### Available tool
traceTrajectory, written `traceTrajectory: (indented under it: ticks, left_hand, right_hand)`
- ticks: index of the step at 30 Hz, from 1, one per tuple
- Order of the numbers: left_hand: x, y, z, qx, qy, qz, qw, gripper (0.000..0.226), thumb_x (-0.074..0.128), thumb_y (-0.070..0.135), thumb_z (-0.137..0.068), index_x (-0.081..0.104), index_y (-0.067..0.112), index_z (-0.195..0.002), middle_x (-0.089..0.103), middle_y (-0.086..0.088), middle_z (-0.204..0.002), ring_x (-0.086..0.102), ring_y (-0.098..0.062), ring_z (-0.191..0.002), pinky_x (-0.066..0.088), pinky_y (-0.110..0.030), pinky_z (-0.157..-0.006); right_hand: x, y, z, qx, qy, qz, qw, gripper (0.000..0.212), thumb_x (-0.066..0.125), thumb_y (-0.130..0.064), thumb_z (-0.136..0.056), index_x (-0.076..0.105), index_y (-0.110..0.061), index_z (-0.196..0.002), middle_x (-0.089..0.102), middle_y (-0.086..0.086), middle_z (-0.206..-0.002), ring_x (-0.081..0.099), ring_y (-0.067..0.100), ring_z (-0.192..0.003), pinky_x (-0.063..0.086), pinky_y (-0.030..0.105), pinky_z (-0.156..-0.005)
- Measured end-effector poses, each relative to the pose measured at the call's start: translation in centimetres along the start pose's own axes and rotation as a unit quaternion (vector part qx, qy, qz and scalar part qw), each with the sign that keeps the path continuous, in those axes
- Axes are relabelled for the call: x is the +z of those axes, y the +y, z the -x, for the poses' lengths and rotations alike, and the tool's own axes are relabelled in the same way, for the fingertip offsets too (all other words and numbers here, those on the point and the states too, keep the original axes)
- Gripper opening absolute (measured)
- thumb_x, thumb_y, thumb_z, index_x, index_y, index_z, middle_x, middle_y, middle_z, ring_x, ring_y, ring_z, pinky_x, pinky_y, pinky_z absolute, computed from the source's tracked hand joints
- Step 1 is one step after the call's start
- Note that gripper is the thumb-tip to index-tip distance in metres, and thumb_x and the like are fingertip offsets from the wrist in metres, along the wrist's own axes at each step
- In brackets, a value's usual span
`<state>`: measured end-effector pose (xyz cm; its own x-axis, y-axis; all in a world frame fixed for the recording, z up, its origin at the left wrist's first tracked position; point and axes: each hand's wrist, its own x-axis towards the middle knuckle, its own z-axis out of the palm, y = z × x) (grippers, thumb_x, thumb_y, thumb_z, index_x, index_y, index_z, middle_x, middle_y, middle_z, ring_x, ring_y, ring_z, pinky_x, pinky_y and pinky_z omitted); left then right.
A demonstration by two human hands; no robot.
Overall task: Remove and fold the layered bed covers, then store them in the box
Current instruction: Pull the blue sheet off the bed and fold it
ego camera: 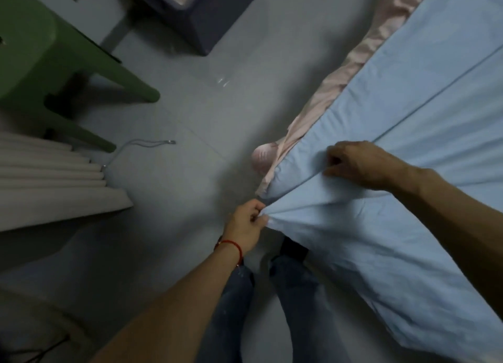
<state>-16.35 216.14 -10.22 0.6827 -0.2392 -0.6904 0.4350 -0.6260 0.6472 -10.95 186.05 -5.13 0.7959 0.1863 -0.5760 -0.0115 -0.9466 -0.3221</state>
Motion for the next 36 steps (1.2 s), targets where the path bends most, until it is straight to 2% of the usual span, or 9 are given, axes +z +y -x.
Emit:
traceTrajectory:
  ticks: [3,6,9,12,16,22,26,32,36]
  left_hand:
    - [-0.5,0.2,-0.8,0.000,0.020,0.051,0.999,0.009,0.068,0.011,-0.091,0.067,0.020,-0.088,0.075,-0.002,-0.087,0.064,-0.010,-0.074,0.054,-0.027,-0.075]
    - [-0.4,0.4,-2.0,-0.010,0.043,0.077,0.996,0.021,0.067,0.009,-0.092,0.065,0.028,-0.083,0.074,0.000,-0.084,0.065,-0.015,-0.073,0.060,-0.040,-0.076]
    - [-0.4,0.3,-3.1,-0.004,0.073,0.060,0.996,0.026,0.066,0.008,-0.092,0.064,0.030,-0.079,0.073,0.000,-0.080,0.065,-0.019,-0.071,0.061,-0.043,-0.073]
    - [-0.5,-0.1,-4.0,-0.025,0.088,0.063,0.994,0.024,0.063,0.004,-0.093,0.065,0.025,-0.082,0.071,0.000,-0.079,0.066,-0.023,-0.073,0.062,-0.042,-0.071]
    - [-0.1,0.6,-4.6,-0.062,0.089,0.085,0.990,0.012,0.062,0.001,-0.094,0.066,0.012,-0.093,0.069,-0.007,-0.088,0.068,-0.024,-0.071,0.063,-0.045,-0.069]
    - [0.6,2.0,-5.1,-0.113,0.098,0.102,0.983,0.024,0.065,-0.002,-0.092,0.063,0.018,-0.079,0.068,-0.006,-0.084,0.067,-0.022,-0.073,0.063,-0.044,-0.074]
    - [1.0,1.7,-5.4,-0.141,0.114,0.095,0.979,0.011,0.064,-0.003,-0.093,0.064,0.008,-0.092,0.067,-0.010,-0.089,0.067,-0.025,-0.078,0.063,-0.043,-0.076]
    - [1.2,0.9,-5.2,-0.152,0.121,0.099,0.976,0.008,0.062,0.004,-0.096,0.066,0.011,-0.098,0.071,-0.014,-0.104,0.071,-0.029,-0.089,0.063,-0.041,-0.073]
    - [-0.3,2.5,-2.8,-0.159,0.126,0.022,0.979,0.025,0.058,0.006,-0.091,0.063,0.018,-0.112,0.068,-0.007,-0.108,0.068,-0.029,-0.095,0.061,-0.046,-0.084]
  right_hand:
    - [-1.7,-0.6,-0.4,-0.017,0.044,-0.057,0.997,0.021,0.065,-0.040,-0.094,0.055,-0.026,-0.083,0.059,-0.005,-0.087,0.057,0.021,-0.082,0.049,0.042,-0.073]
    - [-2.5,-1.1,-1.5,-0.037,0.063,-0.047,0.996,0.020,0.064,-0.037,-0.096,0.056,-0.022,-0.085,0.060,-0.003,-0.086,0.055,0.021,-0.080,0.047,0.039,-0.070]
    - [-2.3,-1.8,-2.8,-0.033,0.077,-0.032,0.996,0.021,0.064,-0.035,-0.096,0.056,-0.018,-0.087,0.062,0.002,-0.088,0.057,0.026,-0.083,0.044,0.037,-0.070]
    - [-0.8,-2.4,-3.3,-0.027,0.142,-0.007,0.990,0.021,0.065,-0.036,-0.094,0.053,-0.020,-0.086,0.067,0.006,-0.093,0.062,0.033,-0.089,0.038,0.039,-0.075]
    - [0.4,-2.7,-3.1,-0.005,0.189,0.002,0.982,0.022,0.061,-0.035,-0.096,0.053,-0.017,-0.086,0.065,0.005,-0.091,0.059,0.030,-0.090,0.028,0.036,-0.076]
    - [-1.1,-3.4,-4.0,-0.064,0.219,0.004,0.974,0.019,0.058,-0.034,-0.097,0.052,-0.018,-0.087,0.067,0.006,-0.095,0.059,0.030,-0.088,0.032,0.038,-0.077]
    - [0.2,-2.8,-5.5,-0.065,0.207,0.003,0.976,0.020,0.059,-0.036,-0.096,0.049,-0.022,-0.087,0.067,0.006,-0.099,0.060,0.031,-0.094,0.031,0.039,-0.077]
    - [3.0,-2.3,-6.1,-0.035,0.238,0.075,0.968,0.021,0.058,-0.033,-0.095,0.062,-0.013,-0.099,0.062,0.010,-0.102,0.053,0.032,-0.098,0.034,0.044,-0.083]
    - [4.0,-3.8,-4.0,0.007,0.314,0.038,0.949,0.022,0.058,-0.035,-0.093,0.062,-0.018,-0.107,0.059,0.006,-0.113,0.053,0.029,-0.109,0.030,0.046,-0.099]
